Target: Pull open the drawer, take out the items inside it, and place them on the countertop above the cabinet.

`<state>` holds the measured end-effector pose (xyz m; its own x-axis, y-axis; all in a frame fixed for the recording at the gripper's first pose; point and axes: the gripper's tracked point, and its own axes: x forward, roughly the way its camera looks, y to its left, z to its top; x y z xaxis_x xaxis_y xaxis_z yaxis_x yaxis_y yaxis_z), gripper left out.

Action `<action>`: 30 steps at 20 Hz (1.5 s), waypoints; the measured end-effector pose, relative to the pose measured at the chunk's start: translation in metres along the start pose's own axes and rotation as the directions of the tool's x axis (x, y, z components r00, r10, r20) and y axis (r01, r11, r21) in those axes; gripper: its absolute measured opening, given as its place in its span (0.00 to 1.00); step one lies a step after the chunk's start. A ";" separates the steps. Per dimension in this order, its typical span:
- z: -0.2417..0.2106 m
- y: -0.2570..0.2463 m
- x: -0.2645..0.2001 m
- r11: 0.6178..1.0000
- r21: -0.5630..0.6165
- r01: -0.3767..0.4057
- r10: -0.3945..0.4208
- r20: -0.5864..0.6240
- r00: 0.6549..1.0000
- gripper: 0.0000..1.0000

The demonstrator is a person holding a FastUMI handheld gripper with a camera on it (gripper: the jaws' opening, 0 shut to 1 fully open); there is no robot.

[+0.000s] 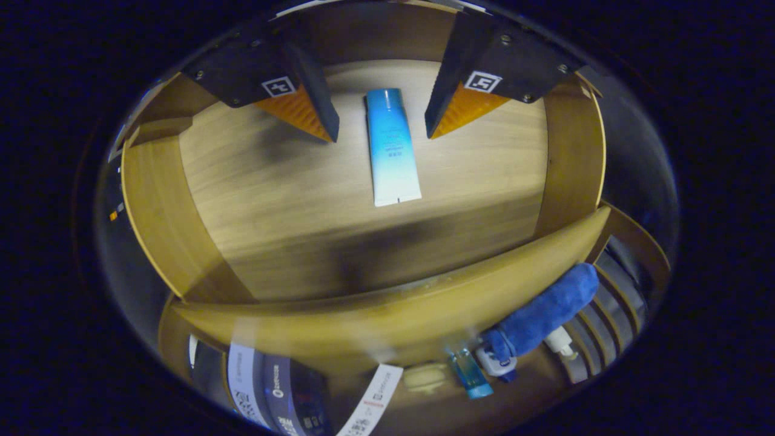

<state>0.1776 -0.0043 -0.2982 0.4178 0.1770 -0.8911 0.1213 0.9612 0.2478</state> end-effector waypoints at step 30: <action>0.062 0.079 -0.097 0.949 -0.196 -0.248 0.312 0.447 0.838 0.39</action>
<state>0.2025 0.0410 -0.1691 0.7907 0.3532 -0.5000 -0.1654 0.9096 0.3811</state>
